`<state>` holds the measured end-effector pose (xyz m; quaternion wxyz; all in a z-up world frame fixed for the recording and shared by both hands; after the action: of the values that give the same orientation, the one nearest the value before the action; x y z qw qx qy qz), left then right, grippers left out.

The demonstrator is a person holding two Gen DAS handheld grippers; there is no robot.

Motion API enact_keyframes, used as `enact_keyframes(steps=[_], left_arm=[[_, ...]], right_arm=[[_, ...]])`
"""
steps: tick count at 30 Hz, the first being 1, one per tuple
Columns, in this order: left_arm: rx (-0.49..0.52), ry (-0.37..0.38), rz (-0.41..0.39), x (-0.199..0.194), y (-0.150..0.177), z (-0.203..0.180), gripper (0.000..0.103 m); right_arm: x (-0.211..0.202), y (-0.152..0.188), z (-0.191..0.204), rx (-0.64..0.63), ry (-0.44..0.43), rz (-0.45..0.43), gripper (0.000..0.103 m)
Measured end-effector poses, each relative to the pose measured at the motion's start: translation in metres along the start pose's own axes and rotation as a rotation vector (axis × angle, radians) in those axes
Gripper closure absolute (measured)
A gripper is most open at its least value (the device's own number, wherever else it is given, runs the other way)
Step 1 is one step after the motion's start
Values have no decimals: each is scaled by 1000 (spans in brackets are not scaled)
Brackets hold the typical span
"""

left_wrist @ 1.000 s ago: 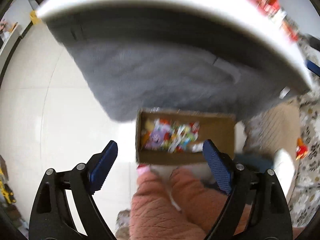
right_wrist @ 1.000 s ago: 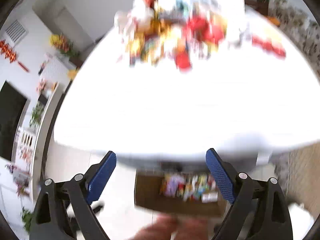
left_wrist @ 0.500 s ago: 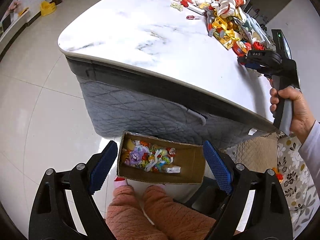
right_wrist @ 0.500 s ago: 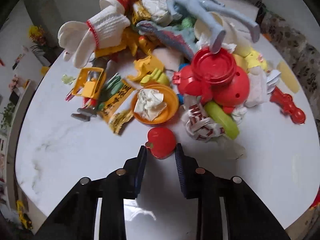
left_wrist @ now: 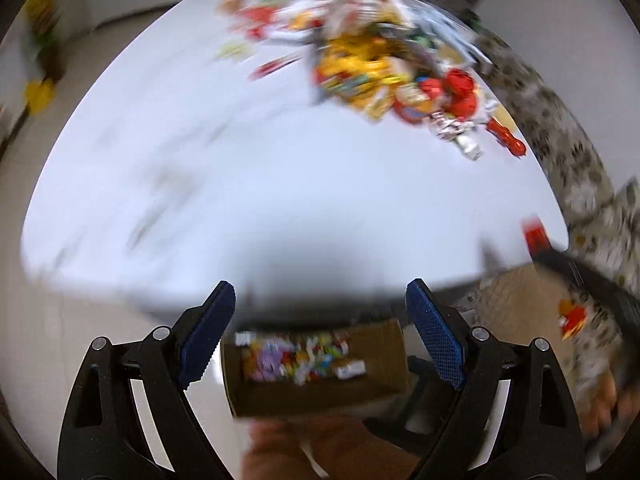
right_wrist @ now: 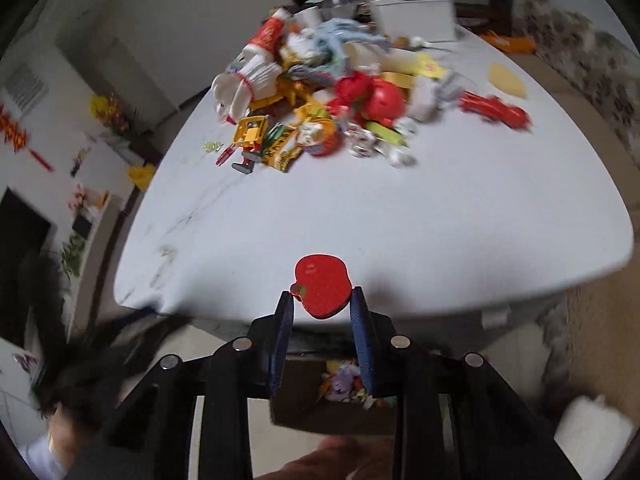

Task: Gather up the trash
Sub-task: 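Grasp the red ball with the right tool while the left tool grasps an orange bowl, then lower the red ball and orange bowl into the box and release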

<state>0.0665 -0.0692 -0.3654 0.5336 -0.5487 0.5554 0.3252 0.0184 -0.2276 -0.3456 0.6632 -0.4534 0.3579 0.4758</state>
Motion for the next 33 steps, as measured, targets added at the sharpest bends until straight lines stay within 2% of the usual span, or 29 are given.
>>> enact_keyframes(steps=[8,13,15,16,17,20,26,30,33], left_arm=[[223,-119,-49,51,-134,-71,18],[244,-135,-3,76,-171,-83,18],[276,-169,0,81,-177,-89,23],[301,-172,9,82,-178,-93,36],[323,-170,20,83,-177,-96,54],[337,-118,55,80,-171,-97,54],[293,15,23,43,-140,-74,54],[305,97,-24,-6,-95,-52,55],[307,127,-41,-32,-61,-40,55]], right_arm=[[-37,34,-28,92,3,-47,73],[-53,48,-43,147,-1,-73,73],[-56,50,-49,161,2,-76,73],[-57,52,-52,167,8,-76,73],[-58,53,-54,171,10,-76,73],[-60,54,-57,175,14,-73,73],[-58,44,-44,133,-1,-66,73],[-51,38,-27,72,-7,-45,73],[-41,36,-10,15,-6,-18,73]])
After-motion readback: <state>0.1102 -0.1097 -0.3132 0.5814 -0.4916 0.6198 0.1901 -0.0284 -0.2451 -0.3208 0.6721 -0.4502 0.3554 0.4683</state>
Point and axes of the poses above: each gripper's, at about its wrist camera, not at the fingertips, and x roughly the way its jaws point, z to its left, y to its underside, the point moved 7 cm from there along x, roughly the way its jaws point, and after that the axes turned 14 degrees about z, right-handed, at the moved point
